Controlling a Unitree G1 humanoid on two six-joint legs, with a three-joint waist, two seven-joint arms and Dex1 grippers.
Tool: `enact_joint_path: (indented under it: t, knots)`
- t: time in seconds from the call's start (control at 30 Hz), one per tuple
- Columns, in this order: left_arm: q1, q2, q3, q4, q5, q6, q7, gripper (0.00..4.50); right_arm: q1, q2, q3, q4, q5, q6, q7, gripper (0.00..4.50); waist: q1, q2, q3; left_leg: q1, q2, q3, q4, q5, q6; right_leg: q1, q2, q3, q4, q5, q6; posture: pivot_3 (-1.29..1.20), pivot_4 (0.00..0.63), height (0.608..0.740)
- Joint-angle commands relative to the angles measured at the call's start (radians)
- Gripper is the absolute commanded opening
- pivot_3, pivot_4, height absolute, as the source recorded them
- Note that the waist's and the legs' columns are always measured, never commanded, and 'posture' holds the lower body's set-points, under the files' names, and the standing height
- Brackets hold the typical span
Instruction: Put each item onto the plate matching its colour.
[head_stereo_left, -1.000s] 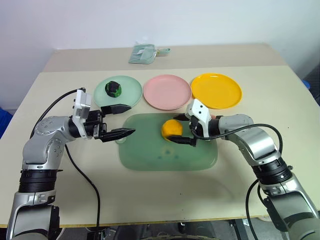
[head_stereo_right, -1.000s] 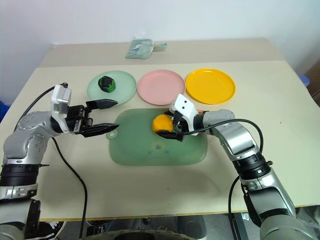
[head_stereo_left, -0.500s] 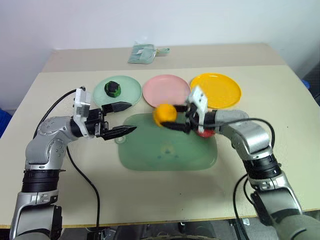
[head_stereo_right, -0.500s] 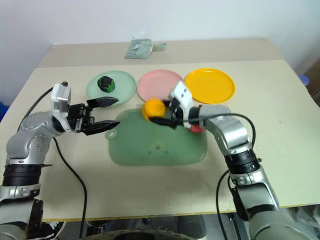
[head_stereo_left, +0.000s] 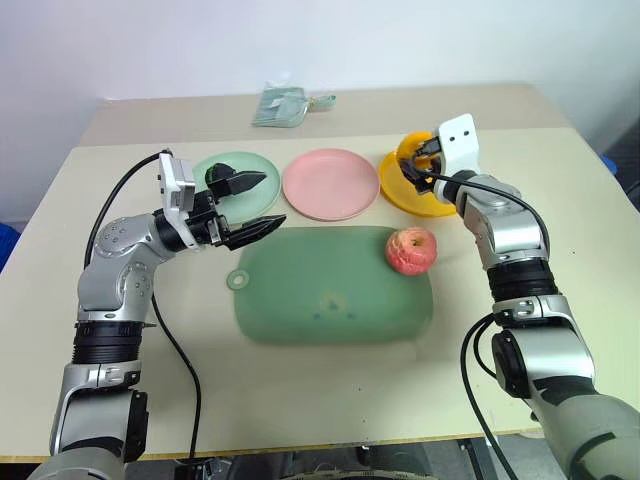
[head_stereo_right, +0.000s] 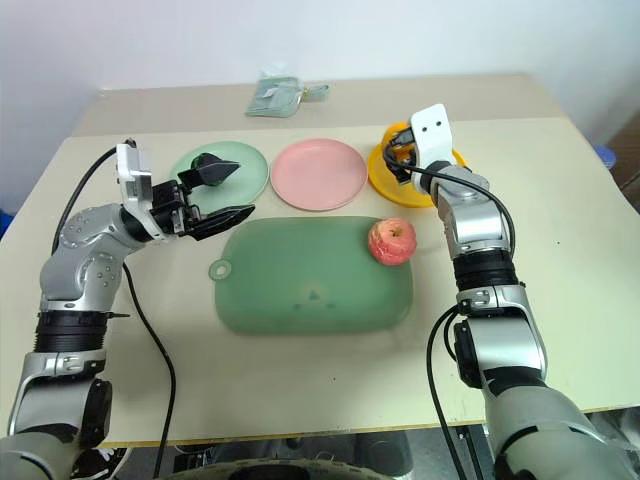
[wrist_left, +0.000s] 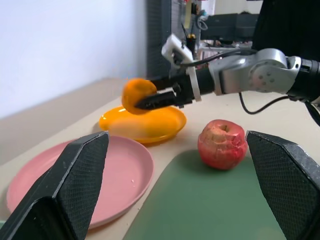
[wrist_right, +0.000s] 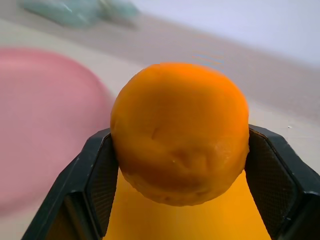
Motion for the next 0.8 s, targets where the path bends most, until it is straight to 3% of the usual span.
enact_joint_path:
  t: [0.03, 0.07, 0.17, 0.3, 0.47, 0.63, 0.7, 0.8]
  knots:
    - [-0.001, 0.005, 0.002, -0.006, 0.008, -0.037, -0.013, 4.5, -0.037, -0.008, -0.052, -0.033, 0.047, -0.003, 0.036, 4.05, -0.001, 0.0, 0.0, 0.0, 0.0, 0.0, 0.0, 0.0, 0.0, 0.0, 0.0, 0.0, 0.0, 0.0, 0.0, 0.0, 0.15, 0.74]
    - [0.003, 0.005, 0.002, -0.003, 0.009, -0.042, -0.018, 4.5, -0.038, -0.01, -0.049, -0.046, 0.044, -0.011, 0.043, 4.44, -0.001, 0.0, 0.0, 0.0, 0.0, 0.0, 0.0, 0.0, 0.0, 0.0, 0.0, 0.001, 0.0, 0.0, 0.0, 0.0, 0.15, 0.74]
    - [0.01, 0.009, 0.001, 0.002, 0.012, -0.051, -0.03, 4.5, -0.048, -0.008, -0.082, -0.094, 0.09, -0.017, 0.082, 4.48, 0.001, 0.0, 0.0, 0.0, 0.0, 0.0, 0.0, 0.0, 0.0, 0.0, 0.001, 0.001, 0.0, 0.0, 0.0, 0.0, 0.15, 0.74]
    - [0.014, 0.008, -0.003, -0.003, 0.0, -0.047, -0.051, 4.5, -0.039, -0.027, -0.192, -0.246, 0.31, 0.072, 0.246, 4.48, 0.008, 0.0, 0.0, 0.0, 0.0, 0.0, 0.0, 0.0, 0.0, 0.0, 0.0, 0.001, 0.0, 0.0, 0.0, 0.0, 0.15, 0.74]
    - [0.02, 0.013, 0.005, 0.008, -0.014, -0.039, -0.083, 4.5, 0.191, -0.216, -0.128, -0.646, 0.527, 0.266, 0.602, 4.48, 0.02, 0.0, 0.0, 0.0, 0.0, -0.003, 0.0, -0.003, 0.005, 0.002, 0.001, 0.0, -0.002, 0.0, 0.0, 0.0, 0.15, 0.74]
    - [0.037, 0.03, 0.001, -0.009, -0.061, 0.024, -0.146, 4.5, 0.329, -0.381, -0.024, -0.718, 0.416, 0.23, 0.689, 4.48, 0.008, 0.0, 0.0, 0.0, 0.0, -0.002, 0.003, -0.005, 0.009, 0.003, 0.0, 0.0, -0.002, 0.0, 0.0, 0.0, 0.15, 0.74]
    - [0.043, 0.041, -0.008, -0.02, -0.075, 0.056, -0.173, 4.5, 0.353, -0.393, -0.027, -0.732, 0.447, 0.255, 0.708, 4.48, 0.005, 0.0, 0.0, 0.0, 0.0, -0.002, 0.004, -0.005, 0.008, 0.003, 0.0, 0.0, -0.001, 0.0, 0.0, 0.0, 0.15, 0.74]
    - [0.055, 0.049, -0.033, -0.041, -0.082, 0.096, -0.203, 4.5, 0.38, -0.406, 0.028, -0.707, 0.363, 0.215, 0.691, 4.48, 0.008, 0.0, 0.0, 0.001, 0.001, -0.002, 0.004, -0.005, 0.008, 0.003, 0.001, 0.0, -0.001, 0.0, 0.0, 0.0, 0.15, 0.74]
